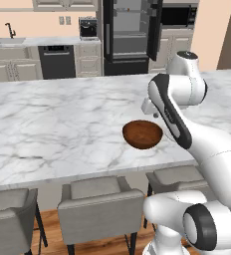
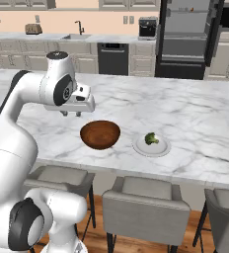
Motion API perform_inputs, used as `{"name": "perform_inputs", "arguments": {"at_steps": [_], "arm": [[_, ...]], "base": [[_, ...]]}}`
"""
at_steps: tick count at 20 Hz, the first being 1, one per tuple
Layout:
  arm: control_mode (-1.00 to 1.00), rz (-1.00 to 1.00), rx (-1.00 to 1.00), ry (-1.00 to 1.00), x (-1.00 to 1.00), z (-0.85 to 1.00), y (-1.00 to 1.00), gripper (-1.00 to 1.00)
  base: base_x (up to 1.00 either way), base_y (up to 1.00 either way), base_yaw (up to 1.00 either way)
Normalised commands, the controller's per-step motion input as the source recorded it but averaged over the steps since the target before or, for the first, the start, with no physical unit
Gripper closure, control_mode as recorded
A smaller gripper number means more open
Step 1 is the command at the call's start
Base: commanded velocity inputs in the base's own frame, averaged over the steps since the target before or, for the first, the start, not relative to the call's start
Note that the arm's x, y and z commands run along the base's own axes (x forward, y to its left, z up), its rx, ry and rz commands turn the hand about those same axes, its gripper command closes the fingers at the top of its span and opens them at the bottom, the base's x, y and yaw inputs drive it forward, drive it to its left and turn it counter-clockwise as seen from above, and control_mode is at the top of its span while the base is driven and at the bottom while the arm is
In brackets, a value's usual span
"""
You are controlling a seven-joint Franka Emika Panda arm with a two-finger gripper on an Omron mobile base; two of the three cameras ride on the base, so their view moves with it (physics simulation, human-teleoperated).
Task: Pick the chicken drumstick and broccoli from their plates and place them in the bowl. Then put the bowl in the fridge.
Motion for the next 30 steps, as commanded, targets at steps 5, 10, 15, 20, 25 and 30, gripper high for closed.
{"name": "perform_inputs", "arguments": {"at_steps": [5,10,15,20,25,30], "arm": [[-1.00,-0.02,0.00,0.00,-0.01,-0.10,-0.16,-1.00],[-1.00,-0.01,0.01,0.02,0.00,-0.07,-0.51,-1.00],[-1.00,-0.02,-0.01,0.05,0.06,-0.09,-0.54,-1.00],[-1.00,-0.02,-0.05,0.10,0.19,-0.17,-0.57,-1.00],[-1.00,-0.04,-0.06,0.13,0.26,-0.21,-0.57,-1.00],[-1.00,0.00,0.00,0.15,0.25,-0.22,-0.55,-1.00]], "base": [[0.00,0.00,0.00],[0.00,0.00,0.00],[0.00,0.00,0.00],[0.00,0.00,0.00],[0.00,0.00,0.00],[0.00,0.00,0.00]]}}
